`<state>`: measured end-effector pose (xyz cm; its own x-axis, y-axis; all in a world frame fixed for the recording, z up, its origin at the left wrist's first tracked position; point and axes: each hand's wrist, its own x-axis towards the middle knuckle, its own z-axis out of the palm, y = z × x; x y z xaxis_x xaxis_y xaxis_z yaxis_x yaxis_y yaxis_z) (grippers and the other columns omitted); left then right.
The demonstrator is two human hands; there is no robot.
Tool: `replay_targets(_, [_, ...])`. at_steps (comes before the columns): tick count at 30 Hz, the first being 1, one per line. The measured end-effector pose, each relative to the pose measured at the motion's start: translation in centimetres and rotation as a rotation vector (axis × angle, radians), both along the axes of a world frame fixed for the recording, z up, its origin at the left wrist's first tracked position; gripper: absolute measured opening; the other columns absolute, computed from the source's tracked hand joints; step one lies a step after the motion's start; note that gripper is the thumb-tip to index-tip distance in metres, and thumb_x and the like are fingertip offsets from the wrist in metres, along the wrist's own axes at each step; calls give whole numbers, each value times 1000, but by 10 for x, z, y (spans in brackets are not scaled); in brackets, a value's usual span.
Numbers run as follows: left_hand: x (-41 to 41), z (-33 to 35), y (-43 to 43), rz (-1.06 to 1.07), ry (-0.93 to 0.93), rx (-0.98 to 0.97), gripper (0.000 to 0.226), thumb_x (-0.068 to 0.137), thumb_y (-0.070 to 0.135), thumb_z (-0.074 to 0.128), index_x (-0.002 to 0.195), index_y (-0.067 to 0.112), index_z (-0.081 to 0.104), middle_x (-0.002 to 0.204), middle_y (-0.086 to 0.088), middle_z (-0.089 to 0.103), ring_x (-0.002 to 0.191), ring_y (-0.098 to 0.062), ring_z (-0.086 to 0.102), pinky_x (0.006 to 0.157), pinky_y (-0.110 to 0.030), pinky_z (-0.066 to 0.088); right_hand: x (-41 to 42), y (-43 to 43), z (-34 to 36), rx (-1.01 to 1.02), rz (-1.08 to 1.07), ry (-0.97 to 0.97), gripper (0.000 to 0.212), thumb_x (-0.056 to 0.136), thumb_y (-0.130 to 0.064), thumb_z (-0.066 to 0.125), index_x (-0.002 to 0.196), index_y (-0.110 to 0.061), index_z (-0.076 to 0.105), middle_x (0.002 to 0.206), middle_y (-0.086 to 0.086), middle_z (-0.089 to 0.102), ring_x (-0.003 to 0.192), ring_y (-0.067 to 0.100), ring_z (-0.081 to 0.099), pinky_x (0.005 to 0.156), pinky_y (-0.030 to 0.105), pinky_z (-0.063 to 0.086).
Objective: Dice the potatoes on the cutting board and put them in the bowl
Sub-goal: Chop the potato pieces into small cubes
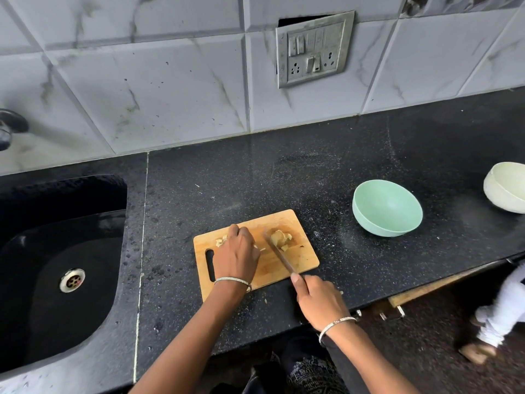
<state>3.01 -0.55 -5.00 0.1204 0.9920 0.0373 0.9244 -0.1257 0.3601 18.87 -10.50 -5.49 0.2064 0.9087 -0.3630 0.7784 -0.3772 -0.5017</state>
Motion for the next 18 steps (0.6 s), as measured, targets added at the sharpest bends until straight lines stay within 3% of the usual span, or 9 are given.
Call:
replay_targets(2, [-2,1,2,13,-56,15,10,88,20,53,97,17,57,104,-2,51,79,-30,62,59,-38,51,-6,-3,-3,-22,20,-18,48,99,-59,22,84,-24,52,89,7,63,89,32,61,74,42,48])
replay_targets(5, [-2,1,8,20,-102,49,16,93,18,47,100,20,61,105,-1,57,84,-29,63,63,-39,53,-12,-2,-4,-31,53,70,53,99,-59,27,83,-19,59,84,6,66,82,30,63,73,40,49])
replay_targets(10, [1,-2,13,40,-100,66,25,94,13,44,107,21,64,109,-2,62,88,-28,65,65,-37,53,1,5,5,91,-46,91,57,99,-57,27,78,-17,62,76,5,65,77,27,62,74,40,49])
replay_targets(13, [7,-6,13,-37,-144,15,19,90,23,53,106,24,62,108,0,62,91,-23,63,71,-38,54,11,8,9,148,-87,95,56,100,-54,29,77,-16,62,77,4,65,79,27,61,73,38,46])
replay_targets(18, [22,-10,16,-138,-196,-13,30,78,36,71,106,27,63,103,7,65,89,-18,64,74,-34,54,17,10,13,179,-154,117,52,102,-49,31,71,-20,61,71,-7,61,76,22,56,69,34,36])
